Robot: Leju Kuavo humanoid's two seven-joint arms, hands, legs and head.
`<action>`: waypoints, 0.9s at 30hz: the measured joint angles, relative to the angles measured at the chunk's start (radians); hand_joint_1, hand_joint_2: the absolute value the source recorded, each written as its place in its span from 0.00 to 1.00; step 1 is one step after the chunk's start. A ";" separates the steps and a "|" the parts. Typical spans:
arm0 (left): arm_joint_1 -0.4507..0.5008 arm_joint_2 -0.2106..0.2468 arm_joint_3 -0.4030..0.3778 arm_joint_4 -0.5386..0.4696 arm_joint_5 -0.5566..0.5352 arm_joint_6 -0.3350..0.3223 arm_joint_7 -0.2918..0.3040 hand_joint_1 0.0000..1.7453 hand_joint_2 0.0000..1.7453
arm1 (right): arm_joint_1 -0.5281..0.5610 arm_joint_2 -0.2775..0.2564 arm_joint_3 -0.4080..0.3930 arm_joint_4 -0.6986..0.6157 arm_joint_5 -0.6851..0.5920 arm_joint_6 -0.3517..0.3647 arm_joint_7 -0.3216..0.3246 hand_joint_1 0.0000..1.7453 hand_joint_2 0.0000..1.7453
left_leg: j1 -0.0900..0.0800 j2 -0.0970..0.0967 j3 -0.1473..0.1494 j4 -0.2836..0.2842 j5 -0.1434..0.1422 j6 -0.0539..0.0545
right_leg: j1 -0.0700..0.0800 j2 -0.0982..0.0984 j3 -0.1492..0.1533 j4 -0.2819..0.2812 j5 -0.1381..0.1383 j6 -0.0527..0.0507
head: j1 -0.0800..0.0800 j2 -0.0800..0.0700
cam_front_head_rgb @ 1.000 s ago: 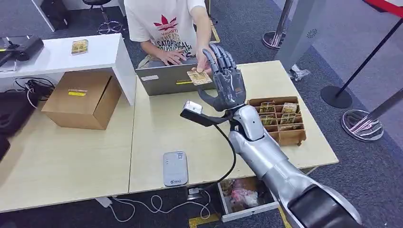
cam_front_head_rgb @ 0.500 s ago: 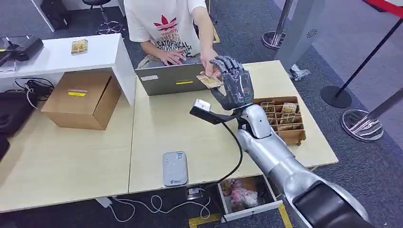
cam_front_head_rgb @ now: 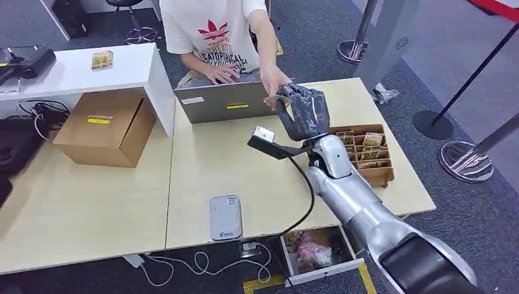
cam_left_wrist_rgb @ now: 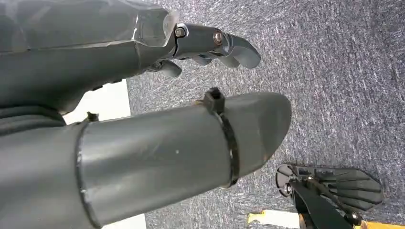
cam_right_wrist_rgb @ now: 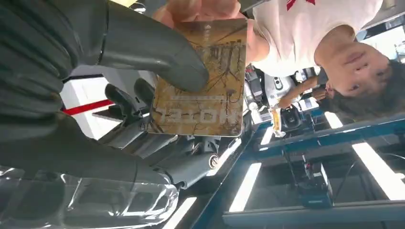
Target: Pass the card to the sensor for recognition and then transmit it.
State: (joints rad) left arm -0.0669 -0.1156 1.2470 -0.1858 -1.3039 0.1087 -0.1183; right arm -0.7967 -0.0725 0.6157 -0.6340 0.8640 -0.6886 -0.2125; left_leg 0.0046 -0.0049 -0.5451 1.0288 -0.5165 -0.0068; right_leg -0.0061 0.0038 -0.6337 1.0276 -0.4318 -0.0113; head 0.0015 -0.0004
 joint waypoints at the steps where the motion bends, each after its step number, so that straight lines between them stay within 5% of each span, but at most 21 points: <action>1: 0.000 0.000 0.000 0.000 0.000 -0.001 0.000 0.00 0.00 | 0.000 0.000 0.000 0.000 0.000 0.000 0.000 0.94 1.00 | 0.000 0.000 0.000 0.000 0.000 0.000 | 0.000 0.000 0.000 0.000 0.000 0.000 | 0.000 0.000; 14: 0.000 0.001 0.000 0.000 0.000 -0.001 0.000 0.00 0.00 | 0.000 -0.003 0.000 0.000 0.000 0.000 0.000 0.91 1.00 | 0.000 0.000 0.000 0.000 0.000 0.000 | 0.000 0.000 0.000 0.000 0.000 0.000 | 0.000 0.000; 23: 0.000 0.001 -0.001 0.000 0.002 0.000 0.003 0.00 0.00 | 0.001 -0.004 0.000 0.000 -0.003 0.001 0.001 1.00 1.00 | 0.000 0.000 0.000 0.000 0.000 0.000 | 0.000 0.000 0.000 0.000 0.000 0.000 | 0.000 0.000; 27: 0.000 0.001 -0.001 0.000 0.005 0.000 0.003 0.00 0.00 | 0.008 -0.004 0.000 -0.023 -0.089 0.071 -0.038 1.00 1.00 | 0.000 0.000 0.000 0.000 0.000 0.000 | 0.000 0.000 0.000 0.000 0.000 0.000 | 0.000 0.000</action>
State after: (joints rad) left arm -0.0672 -0.1144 1.2463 -0.1858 -1.2985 0.1083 -0.1152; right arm -0.7890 -0.0763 0.6153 -0.6572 0.7754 -0.6179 -0.2509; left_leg 0.0046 -0.0048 -0.5449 1.0288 -0.5164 -0.0068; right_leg -0.0061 0.0039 -0.6337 1.0276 -0.4318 -0.0113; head 0.0011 -0.0004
